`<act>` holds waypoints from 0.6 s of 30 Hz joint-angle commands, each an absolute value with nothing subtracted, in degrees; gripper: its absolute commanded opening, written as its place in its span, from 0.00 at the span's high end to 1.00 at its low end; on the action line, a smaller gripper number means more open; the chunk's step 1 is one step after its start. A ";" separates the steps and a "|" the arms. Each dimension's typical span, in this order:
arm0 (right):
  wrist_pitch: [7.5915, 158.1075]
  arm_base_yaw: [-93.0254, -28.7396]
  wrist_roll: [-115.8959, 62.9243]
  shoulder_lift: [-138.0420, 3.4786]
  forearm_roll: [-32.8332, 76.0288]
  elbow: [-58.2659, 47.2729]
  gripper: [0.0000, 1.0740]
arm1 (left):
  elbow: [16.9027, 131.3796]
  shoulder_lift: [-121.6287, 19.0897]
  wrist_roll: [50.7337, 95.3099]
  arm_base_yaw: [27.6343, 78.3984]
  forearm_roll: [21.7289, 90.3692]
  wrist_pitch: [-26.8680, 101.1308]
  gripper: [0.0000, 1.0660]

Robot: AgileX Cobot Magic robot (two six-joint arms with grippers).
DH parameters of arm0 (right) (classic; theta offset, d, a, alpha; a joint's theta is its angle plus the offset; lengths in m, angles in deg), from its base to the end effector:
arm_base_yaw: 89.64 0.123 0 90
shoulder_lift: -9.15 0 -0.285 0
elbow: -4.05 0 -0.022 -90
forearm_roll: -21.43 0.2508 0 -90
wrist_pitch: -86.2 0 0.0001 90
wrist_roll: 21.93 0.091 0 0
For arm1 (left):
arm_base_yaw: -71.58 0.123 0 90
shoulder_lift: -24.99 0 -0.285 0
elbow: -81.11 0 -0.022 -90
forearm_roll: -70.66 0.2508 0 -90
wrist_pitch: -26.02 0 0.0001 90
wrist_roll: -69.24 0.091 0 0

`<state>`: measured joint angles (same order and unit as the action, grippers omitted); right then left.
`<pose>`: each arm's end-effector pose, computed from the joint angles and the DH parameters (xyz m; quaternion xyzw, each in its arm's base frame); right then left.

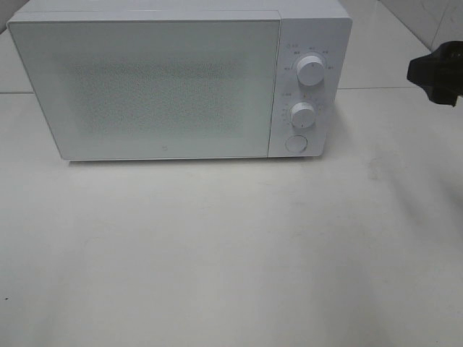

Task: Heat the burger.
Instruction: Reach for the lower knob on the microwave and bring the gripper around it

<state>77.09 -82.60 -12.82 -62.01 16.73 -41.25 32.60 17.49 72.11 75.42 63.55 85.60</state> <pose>0.2272 0.0292 0.2734 -0.0219 0.8055 0.0646 0.5886 -0.0046 -0.0100 0.2798 -0.0052 0.8445 -0.0307 0.5346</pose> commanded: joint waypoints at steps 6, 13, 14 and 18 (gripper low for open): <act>55.66 -82.71 -12.59 -67.34 17.30 -46.92 0.31 | 32.26 18.92 71.65 75.65 62.98 85.32 0.08; 39.91 -82.43 -17.81 -74.62 25.38 -52.82 0.31 | 32.26 18.92 71.65 75.65 62.98 85.32 0.08; 39.91 -82.43 -17.81 -74.62 25.38 -52.82 0.31 | 32.26 18.92 71.65 75.65 62.98 85.32 0.08; 32.92 -78.47 -21.19 -78.11 31.17 -54.71 0.31 | 32.26 18.92 71.65 75.65 62.98 85.32 0.08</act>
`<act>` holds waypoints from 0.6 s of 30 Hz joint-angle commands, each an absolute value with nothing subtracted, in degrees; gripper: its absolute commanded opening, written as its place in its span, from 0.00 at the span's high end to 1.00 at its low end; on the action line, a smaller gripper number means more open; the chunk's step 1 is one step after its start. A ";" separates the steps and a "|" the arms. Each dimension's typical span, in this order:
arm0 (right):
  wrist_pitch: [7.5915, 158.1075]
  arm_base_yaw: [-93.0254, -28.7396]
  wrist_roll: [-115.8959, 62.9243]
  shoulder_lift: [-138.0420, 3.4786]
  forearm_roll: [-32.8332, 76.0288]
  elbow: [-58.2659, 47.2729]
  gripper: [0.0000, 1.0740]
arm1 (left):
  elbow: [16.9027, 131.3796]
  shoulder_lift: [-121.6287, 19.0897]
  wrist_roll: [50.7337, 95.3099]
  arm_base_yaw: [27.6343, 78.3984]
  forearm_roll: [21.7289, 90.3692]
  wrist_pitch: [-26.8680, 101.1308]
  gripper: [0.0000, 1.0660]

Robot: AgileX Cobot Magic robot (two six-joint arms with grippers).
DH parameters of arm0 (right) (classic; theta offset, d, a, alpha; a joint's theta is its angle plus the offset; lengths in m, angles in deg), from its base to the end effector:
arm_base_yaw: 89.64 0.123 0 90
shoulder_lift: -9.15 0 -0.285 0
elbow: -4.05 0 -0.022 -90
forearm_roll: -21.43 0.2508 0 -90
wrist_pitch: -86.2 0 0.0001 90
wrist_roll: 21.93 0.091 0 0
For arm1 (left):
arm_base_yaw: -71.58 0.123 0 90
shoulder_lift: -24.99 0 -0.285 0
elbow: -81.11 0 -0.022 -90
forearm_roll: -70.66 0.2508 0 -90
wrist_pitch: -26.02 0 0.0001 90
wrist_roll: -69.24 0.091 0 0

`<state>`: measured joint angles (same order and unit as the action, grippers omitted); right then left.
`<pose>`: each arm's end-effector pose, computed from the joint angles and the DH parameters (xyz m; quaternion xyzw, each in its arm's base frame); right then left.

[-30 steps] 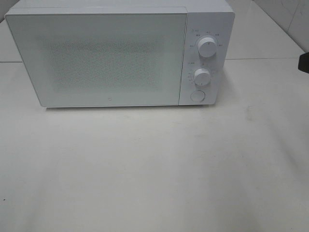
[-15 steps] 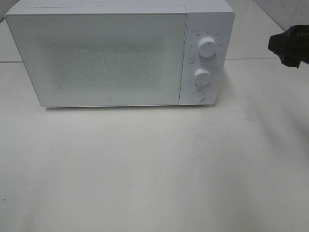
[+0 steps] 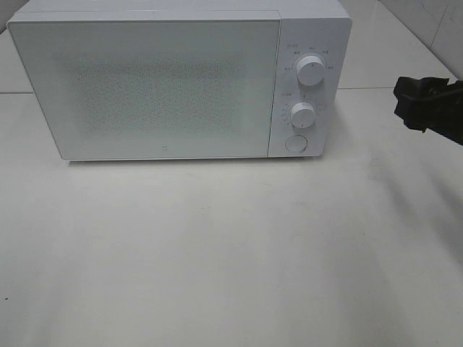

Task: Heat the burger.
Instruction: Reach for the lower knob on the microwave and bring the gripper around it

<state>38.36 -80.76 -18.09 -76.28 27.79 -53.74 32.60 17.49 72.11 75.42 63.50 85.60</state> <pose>0.2337 0.0290 0.2105 0.0227 0.7401 0.0691 0.6686 -0.0046 -0.0101 0.2798 -0.0052 0.8445 -0.0312 0.5347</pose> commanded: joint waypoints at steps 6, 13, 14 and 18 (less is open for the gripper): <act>26.21 -69.94 -28.35 -84.30 39.30 -54.89 0.31 | 32.26 18.92 71.65 75.65 62.98 85.32 0.08; 15.15 -61.34 -30.87 -90.94 45.78 -54.77 0.31 | 32.26 18.92 71.65 75.65 62.98 85.32 0.08; 15.15 -61.34 -30.87 -90.94 45.78 -54.77 0.31 | 32.26 18.92 71.65 75.65 62.98 85.32 0.08; 12.92 -57.62 -30.93 -92.89 49.39 -54.20 0.31 | 32.26 18.92 71.70 75.65 62.98 85.32 0.08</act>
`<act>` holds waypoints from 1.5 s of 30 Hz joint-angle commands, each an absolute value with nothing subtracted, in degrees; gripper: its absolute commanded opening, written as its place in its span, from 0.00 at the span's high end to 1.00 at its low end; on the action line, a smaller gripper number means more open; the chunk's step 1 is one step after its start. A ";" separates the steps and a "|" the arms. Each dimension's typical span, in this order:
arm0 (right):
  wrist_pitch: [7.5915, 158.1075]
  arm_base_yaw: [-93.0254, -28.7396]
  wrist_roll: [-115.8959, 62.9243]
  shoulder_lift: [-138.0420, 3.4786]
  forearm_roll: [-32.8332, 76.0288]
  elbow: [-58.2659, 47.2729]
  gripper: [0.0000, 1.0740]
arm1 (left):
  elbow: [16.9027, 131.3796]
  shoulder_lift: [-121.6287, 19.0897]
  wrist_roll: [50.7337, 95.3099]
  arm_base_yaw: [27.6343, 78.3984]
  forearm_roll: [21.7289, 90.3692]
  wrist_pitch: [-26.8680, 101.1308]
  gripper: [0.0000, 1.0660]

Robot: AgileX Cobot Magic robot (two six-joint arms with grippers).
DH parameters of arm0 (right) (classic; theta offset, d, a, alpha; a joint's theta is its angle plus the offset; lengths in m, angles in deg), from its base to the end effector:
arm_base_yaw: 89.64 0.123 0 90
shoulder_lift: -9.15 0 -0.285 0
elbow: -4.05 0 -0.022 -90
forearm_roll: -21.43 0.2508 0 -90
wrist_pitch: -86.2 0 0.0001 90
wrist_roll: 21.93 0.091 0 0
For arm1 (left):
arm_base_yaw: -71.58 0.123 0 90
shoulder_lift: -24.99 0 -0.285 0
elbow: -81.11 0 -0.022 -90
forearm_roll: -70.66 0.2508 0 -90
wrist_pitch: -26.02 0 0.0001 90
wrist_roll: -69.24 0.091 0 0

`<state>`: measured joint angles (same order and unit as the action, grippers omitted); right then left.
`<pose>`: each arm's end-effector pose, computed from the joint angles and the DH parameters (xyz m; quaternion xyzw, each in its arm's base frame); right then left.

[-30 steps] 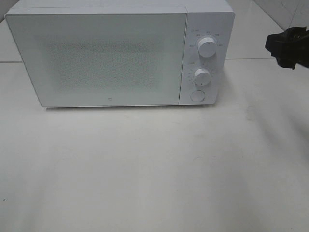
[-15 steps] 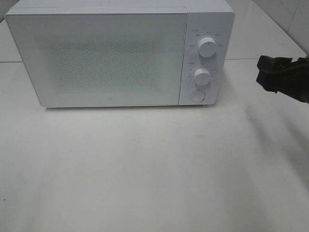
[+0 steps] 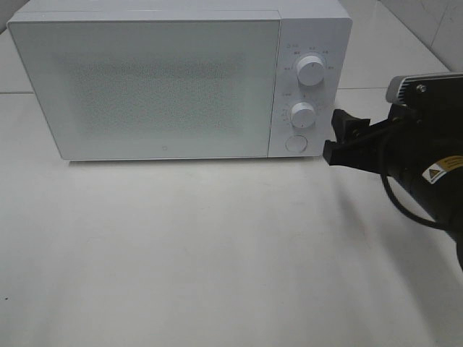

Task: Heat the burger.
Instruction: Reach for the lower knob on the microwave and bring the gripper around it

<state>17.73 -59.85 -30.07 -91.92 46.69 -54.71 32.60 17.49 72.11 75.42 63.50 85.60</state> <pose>0.2308 0.0905 0.1698 -0.0382 0.7251 0.0402 0.6864 -0.0046 -0.0101 0.2798 -0.0052 0.8445 -0.0312 0.5347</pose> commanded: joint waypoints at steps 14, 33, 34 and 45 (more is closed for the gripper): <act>8.39 -48.45 -35.34 -98.74 63.19 -49.96 0.31 | 32.26 18.92 71.70 75.65 62.98 85.32 0.08; 10.00 -48.22 -39.41 -107.73 64.00 -38.67 0.31 | 32.26 18.92 71.70 75.65 62.98 85.32 0.08; 10.00 -48.22 -39.41 -108.31 64.00 -38.10 0.31 | 32.26 18.92 71.70 75.65 62.98 85.32 0.08; 10.51 -50.91 -39.35 -112.83 62.56 -32.48 0.31 | 32.26 18.92 71.70 75.65 62.98 85.32 0.08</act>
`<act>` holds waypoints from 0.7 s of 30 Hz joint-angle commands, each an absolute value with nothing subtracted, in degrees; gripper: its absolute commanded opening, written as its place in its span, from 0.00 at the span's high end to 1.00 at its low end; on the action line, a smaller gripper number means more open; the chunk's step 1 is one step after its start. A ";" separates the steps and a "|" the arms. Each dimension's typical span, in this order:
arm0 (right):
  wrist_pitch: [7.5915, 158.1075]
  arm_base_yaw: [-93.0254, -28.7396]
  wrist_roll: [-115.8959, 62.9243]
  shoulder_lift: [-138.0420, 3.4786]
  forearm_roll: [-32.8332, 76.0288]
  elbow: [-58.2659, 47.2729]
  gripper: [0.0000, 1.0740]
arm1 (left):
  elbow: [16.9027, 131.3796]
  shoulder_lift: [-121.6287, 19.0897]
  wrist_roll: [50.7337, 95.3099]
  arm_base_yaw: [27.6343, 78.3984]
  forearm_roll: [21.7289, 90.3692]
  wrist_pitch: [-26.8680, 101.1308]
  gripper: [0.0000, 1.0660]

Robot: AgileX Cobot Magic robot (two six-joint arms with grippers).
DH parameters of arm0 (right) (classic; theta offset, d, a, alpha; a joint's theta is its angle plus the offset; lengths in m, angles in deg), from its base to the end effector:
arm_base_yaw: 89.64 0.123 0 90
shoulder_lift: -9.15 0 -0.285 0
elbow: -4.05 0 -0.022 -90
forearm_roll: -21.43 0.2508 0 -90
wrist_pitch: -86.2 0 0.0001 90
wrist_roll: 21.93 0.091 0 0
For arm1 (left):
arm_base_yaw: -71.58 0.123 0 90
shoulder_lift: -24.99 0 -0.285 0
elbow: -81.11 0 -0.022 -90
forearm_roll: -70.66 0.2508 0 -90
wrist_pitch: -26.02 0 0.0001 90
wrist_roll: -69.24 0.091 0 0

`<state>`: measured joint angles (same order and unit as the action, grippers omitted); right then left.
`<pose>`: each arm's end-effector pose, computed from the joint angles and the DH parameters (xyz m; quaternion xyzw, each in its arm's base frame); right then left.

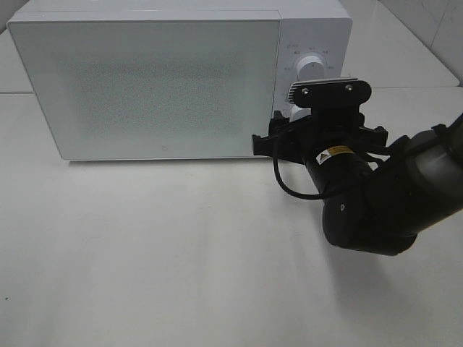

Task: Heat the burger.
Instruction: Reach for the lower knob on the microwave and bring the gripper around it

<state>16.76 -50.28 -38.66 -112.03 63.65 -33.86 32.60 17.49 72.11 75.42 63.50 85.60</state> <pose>0.2899 0.1637 0.1330 -0.0194 0.7348 -0.0153 0.6778 -0.0046 -0.0101 0.2798 -0.0052 0.8445 -0.0312 0.5347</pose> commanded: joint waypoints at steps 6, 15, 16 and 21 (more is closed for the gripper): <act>10.97 -52.40 -39.29 -114.09 62.16 -30.94 0.31 | 32.26 18.92 71.70 75.65 62.98 85.32 0.08; 12.12 -52.92 -39.18 -117.53 61.02 -28.30 0.31 | 32.26 18.92 71.70 75.65 62.98 85.32 0.08; 12.12 -52.92 -39.18 -117.53 61.02 -28.30 0.31 | 32.26 18.92 71.70 75.65 62.98 85.32 0.08; 11.77 -54.35 -39.18 -117.53 61.07 -28.30 0.31 | 32.26 18.92 71.70 75.65 62.98 85.32 0.08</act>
<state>16.76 -53.32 -38.66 -117.82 61.53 -28.76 32.60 17.49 72.11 75.42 63.50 85.60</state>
